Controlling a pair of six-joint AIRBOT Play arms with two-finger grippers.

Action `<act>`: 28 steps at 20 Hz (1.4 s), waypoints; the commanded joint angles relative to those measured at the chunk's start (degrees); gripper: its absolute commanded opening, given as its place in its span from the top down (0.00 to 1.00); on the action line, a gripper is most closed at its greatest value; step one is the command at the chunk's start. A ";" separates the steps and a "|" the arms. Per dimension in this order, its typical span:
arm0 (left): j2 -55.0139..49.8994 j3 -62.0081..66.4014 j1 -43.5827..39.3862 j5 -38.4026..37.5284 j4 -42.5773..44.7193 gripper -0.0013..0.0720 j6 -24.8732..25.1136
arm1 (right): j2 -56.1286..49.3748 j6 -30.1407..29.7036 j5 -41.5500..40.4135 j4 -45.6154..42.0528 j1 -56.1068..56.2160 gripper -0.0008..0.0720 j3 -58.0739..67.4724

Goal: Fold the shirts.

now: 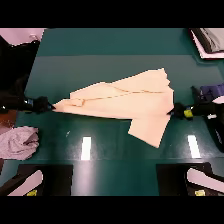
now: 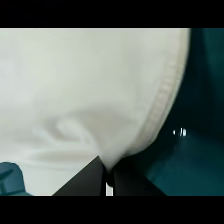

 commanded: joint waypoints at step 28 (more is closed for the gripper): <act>6.69 43.65 0.07 -7.13 -4.00 0.95 -6.58 | 2.75 18.08 31.21 -1.73 -9.25 0.96 63.54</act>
